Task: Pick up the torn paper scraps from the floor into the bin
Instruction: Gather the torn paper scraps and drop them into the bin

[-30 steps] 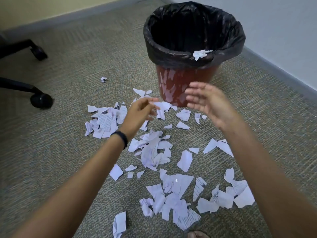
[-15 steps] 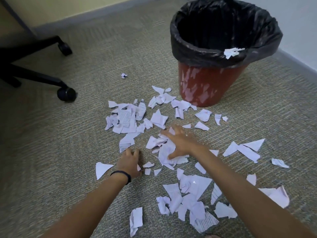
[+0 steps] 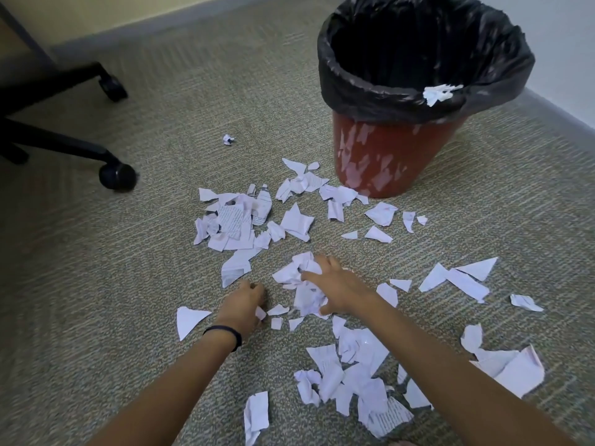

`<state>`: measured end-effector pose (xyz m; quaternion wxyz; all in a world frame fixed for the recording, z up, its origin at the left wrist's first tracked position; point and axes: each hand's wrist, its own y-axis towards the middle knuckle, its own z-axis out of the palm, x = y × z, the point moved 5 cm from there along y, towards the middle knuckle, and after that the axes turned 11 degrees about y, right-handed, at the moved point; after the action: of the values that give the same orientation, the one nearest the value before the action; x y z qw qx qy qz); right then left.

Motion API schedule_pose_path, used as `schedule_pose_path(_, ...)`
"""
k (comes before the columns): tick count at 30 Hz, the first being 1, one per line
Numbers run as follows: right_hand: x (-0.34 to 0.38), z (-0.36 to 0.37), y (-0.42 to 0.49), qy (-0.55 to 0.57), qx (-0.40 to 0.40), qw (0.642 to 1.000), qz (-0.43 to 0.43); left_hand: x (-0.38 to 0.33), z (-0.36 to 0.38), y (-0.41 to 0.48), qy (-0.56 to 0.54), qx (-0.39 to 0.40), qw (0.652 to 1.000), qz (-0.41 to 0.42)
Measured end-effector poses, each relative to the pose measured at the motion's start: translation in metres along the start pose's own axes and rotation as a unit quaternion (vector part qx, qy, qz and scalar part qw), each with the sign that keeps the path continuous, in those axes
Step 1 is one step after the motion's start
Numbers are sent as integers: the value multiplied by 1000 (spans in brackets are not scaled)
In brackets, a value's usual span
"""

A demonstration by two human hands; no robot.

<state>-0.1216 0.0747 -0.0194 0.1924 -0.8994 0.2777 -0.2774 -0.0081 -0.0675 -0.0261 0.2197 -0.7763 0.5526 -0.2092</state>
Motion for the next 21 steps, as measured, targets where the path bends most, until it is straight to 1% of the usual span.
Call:
schedule_pose_path(2,8,4,-8,-10,-9,1000,-19,1,-2,1,-7,1,1000,6)
schedule_pose_path(4,13,9,-15,-21,-9,999,-28,0,-3,4,-22,23,999,12)
schedule_pose_path(5,12,15,-16,-24,-1,999,-26,-1,-2,6,-34,36,999,14)
schedule_pose_path(8,9,18,-29,23,17,999,-36,0,-2,10,-59,58,996,15)
schedule_pose_path(9,4,19,-31,5,31,999,-30,-1,-3,11,-63,69,995,24)
schedule_pose_path(10,-1,18,-34,2,49,999,-19,-4,-6,12,-76,92,992,39)
schedule_pose_path(11,-7,17,-37,25,72,997,-4,-8,-10,13,-106,124,985,57)
schedule_pose_path(13,-22,9,-41,77,101,992,-6,-20,-30,10,-186,182,962,87)
schedule_pose_path(14,-31,3,-46,127,120,985,1,-27,-46,8,-221,193,951,97)
schedule_pose_path(15,-41,-7,-52,198,128,972,9,-34,-63,6,-249,189,944,111)
schedule_pose_path(16,-47,-22,-61,270,117,956,13,-41,-82,4,-277,174,937,126)
schedule_pose_path(18,-55,-59,-83,383,65,921,18,-52,-121,-1,-341,140,918,146)
schedule_pose_path(20,-61,-102,-107,473,10,881,12,-66,-161,-11,-412,121,886,173)
schedule_pose_path(21,-60,-124,-118,520,-10,854,-13,-72,-182,-17,-445,113,867,193)
